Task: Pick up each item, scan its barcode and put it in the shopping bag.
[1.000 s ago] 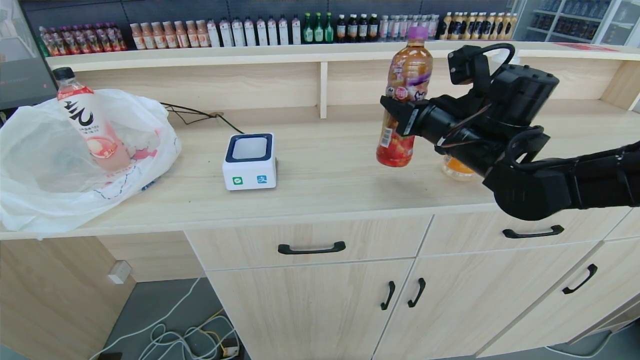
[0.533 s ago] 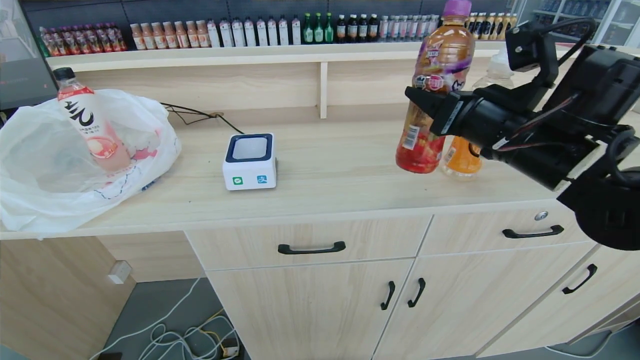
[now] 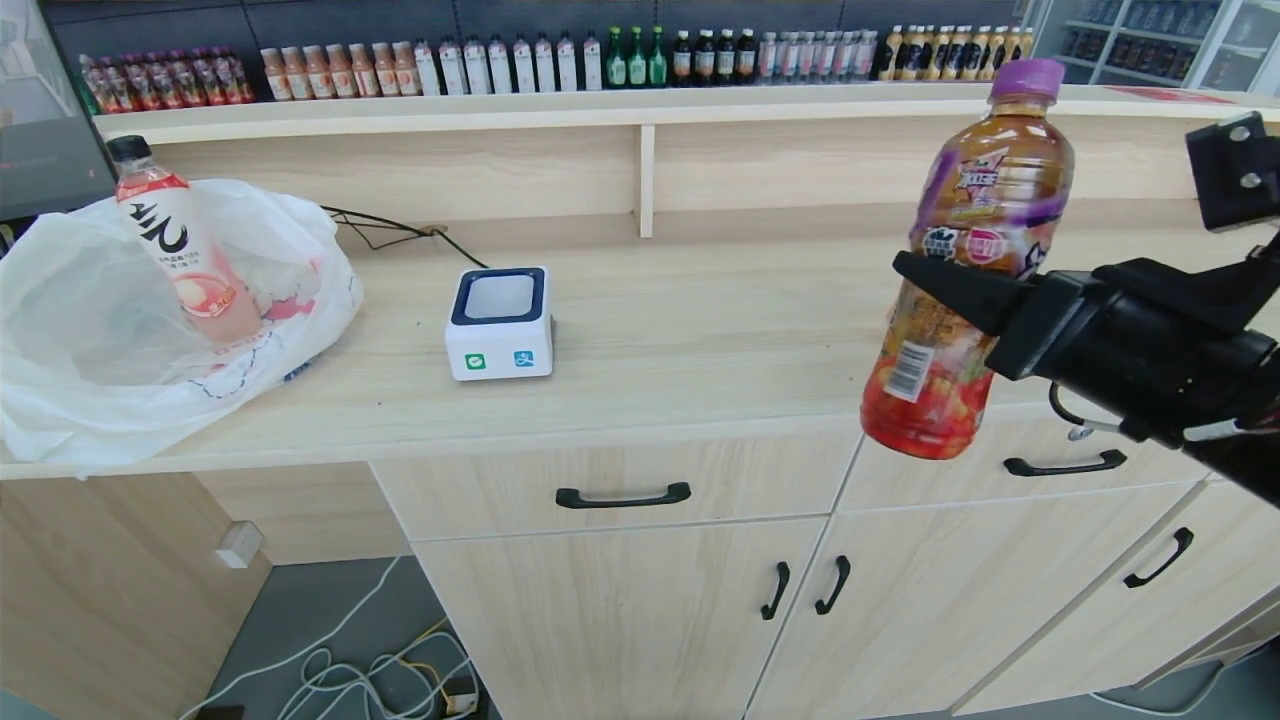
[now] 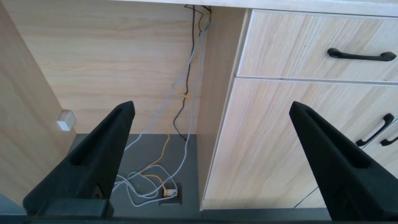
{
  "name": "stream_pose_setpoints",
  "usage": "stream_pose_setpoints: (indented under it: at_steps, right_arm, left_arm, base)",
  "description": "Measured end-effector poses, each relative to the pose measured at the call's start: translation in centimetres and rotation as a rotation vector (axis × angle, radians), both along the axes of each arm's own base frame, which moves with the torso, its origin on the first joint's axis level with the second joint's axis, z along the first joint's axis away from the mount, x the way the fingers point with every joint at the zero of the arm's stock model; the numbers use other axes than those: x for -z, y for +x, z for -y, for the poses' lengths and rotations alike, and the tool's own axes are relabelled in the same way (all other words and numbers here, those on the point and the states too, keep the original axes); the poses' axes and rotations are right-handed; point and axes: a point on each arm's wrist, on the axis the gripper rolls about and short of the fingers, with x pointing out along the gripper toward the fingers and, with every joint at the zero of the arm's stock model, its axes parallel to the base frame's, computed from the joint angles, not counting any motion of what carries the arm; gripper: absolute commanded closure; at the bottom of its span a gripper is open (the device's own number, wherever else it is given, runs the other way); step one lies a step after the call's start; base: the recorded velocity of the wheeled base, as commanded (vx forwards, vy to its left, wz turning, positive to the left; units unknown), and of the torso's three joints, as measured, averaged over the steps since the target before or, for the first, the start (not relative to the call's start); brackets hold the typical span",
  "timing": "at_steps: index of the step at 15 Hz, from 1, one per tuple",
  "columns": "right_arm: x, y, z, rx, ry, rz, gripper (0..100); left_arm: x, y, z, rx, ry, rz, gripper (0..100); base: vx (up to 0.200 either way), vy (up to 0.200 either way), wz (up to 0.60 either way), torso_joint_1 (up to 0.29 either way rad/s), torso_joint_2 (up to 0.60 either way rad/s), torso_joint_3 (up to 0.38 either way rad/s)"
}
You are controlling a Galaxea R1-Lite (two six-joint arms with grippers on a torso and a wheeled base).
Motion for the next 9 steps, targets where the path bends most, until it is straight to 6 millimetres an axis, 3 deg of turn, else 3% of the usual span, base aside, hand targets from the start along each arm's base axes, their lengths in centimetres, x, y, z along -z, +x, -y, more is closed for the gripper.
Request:
stream_pose_setpoints:
  at_steps: [5, 9]
  right_arm:
    - [-0.46, -0.7, 0.28, -0.046, 0.097, 0.018, 100]
    - [-0.11, -0.75, -0.38, -0.252, 0.181, 0.074, 100]
  left_arm:
    - [0.0, 0.0, 0.0, 0.0, 0.0, 0.0, 0]
    - [0.0, 0.0, 0.0, 0.0, 0.0, 0.0, 0]
  base:
    - [0.0, 0.0, 0.0, 0.0, 0.0, 0.0]
    - [0.0, 0.0, 0.0, 0.0, 0.0, 0.0]
